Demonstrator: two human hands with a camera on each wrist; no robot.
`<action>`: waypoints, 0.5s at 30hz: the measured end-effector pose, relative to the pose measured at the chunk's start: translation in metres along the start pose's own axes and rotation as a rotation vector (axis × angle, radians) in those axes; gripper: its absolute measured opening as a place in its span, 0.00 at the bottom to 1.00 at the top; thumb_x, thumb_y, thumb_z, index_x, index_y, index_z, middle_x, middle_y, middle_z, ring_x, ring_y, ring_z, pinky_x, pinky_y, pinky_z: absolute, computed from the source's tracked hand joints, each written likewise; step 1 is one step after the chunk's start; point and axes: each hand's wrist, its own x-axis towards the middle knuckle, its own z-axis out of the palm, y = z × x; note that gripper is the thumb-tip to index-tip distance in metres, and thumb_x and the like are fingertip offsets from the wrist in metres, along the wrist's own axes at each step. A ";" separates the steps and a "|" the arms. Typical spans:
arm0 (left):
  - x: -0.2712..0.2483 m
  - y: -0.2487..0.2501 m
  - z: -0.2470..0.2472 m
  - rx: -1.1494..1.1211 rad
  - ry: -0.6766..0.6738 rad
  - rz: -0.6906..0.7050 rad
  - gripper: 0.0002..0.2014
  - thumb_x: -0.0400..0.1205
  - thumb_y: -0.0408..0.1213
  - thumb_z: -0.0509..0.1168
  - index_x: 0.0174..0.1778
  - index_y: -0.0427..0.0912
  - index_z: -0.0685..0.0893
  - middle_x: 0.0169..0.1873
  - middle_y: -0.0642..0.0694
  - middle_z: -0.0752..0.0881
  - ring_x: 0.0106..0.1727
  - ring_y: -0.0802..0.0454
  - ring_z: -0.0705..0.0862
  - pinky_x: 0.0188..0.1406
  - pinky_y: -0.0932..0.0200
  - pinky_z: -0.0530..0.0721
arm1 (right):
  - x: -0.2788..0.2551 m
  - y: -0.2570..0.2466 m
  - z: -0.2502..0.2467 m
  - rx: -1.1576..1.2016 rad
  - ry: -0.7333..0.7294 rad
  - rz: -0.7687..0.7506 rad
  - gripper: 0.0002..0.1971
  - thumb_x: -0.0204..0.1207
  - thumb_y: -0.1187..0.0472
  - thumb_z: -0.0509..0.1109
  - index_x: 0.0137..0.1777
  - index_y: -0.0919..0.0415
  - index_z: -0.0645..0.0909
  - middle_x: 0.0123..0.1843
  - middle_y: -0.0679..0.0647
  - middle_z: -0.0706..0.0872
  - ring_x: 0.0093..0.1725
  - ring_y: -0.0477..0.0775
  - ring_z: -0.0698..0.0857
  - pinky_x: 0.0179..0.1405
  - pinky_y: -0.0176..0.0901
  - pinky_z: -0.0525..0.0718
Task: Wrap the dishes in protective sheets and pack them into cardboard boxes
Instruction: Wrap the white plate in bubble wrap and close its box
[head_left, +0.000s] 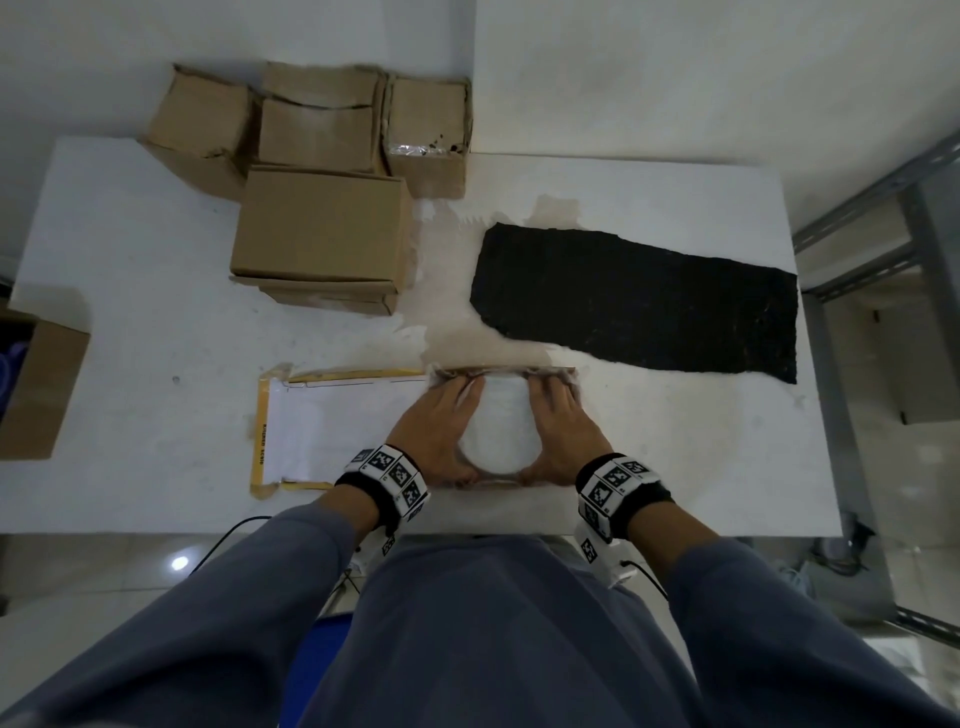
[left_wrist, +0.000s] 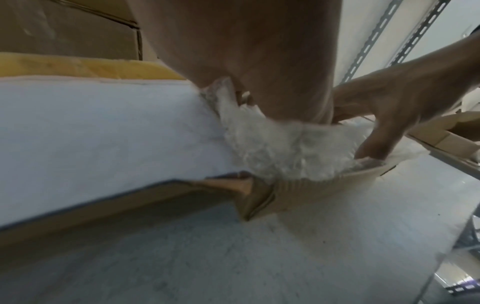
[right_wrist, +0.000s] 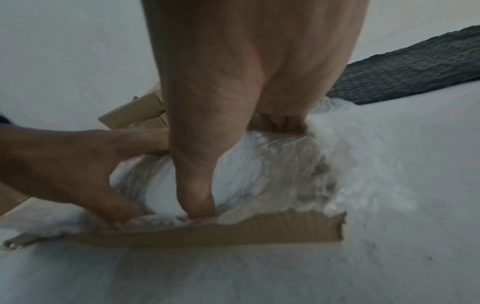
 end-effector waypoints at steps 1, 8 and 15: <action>-0.001 0.001 0.001 -0.002 0.023 0.014 0.52 0.69 0.66 0.66 0.79 0.28 0.69 0.72 0.26 0.76 0.70 0.29 0.79 0.77 0.40 0.69 | 0.000 0.000 0.002 0.002 0.006 -0.004 0.68 0.62 0.35 0.81 0.87 0.69 0.43 0.83 0.70 0.54 0.84 0.71 0.53 0.86 0.57 0.49; -0.001 -0.002 0.007 0.031 0.066 0.063 0.56 0.64 0.60 0.78 0.81 0.32 0.64 0.72 0.26 0.76 0.70 0.28 0.79 0.76 0.36 0.72 | 0.003 0.004 0.015 -0.003 0.014 -0.007 0.68 0.61 0.30 0.78 0.88 0.62 0.42 0.86 0.68 0.52 0.86 0.70 0.52 0.86 0.61 0.52; 0.002 0.001 0.006 -0.030 0.135 0.008 0.48 0.67 0.58 0.76 0.73 0.26 0.71 0.63 0.23 0.82 0.60 0.26 0.86 0.65 0.31 0.72 | 0.004 0.005 0.013 -0.070 0.037 -0.010 0.67 0.60 0.33 0.80 0.88 0.64 0.45 0.84 0.69 0.56 0.84 0.70 0.57 0.86 0.58 0.56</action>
